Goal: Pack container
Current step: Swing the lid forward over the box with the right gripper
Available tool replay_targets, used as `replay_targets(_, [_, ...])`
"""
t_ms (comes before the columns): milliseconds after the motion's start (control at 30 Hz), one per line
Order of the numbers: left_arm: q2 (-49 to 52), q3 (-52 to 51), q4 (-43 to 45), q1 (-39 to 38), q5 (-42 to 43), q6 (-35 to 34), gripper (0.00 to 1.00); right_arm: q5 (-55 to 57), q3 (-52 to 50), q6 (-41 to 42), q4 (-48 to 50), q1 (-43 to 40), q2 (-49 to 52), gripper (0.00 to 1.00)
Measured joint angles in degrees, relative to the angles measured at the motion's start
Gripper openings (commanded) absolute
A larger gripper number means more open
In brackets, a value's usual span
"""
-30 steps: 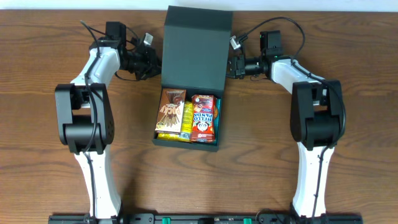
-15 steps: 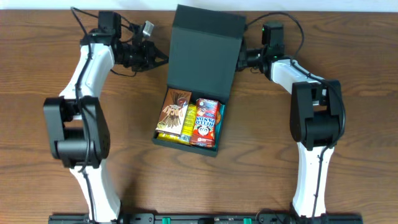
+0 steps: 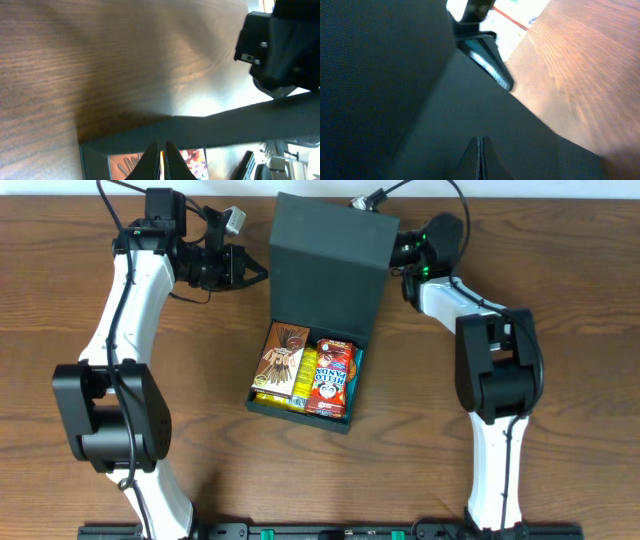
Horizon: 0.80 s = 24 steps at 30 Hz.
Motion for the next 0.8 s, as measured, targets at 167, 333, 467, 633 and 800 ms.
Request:
replay_targets(167, [-1.81, 0.0, -3.45, 0.0, -0.35, 3.34, 0.06, -0.13, 0.0, 10.23, 3.85, 2.38, 0.0, 0.02])
replay_targets(333, [-3.28, 0.0, -8.55, 0.0, -0.59, 7.72, 0.06, -0.04, 0.0, 15.91, 7.89, 5.33, 0.0, 0.02])
replay_targets(467, [-4.33, -0.04, -13.29, 0.0, -1.38, 10.91, 0.06, -0.11, 0.0, 20.87, 14.12, 7.17, 0.0, 0.02])
replay_targets(633, [-6.73, -0.04, -17.62, 0.0, -1.42, 15.34, 0.06, -0.13, 0.0, 24.2, 14.19, 7.54, 0.0, 0.02])
replay_targets(800, [-9.6, -0.04, -21.55, 0.0, -1.53, 19.04, 0.06, -0.15, 0.0, 25.27, 14.21, 6.93, 0.0, 0.02])
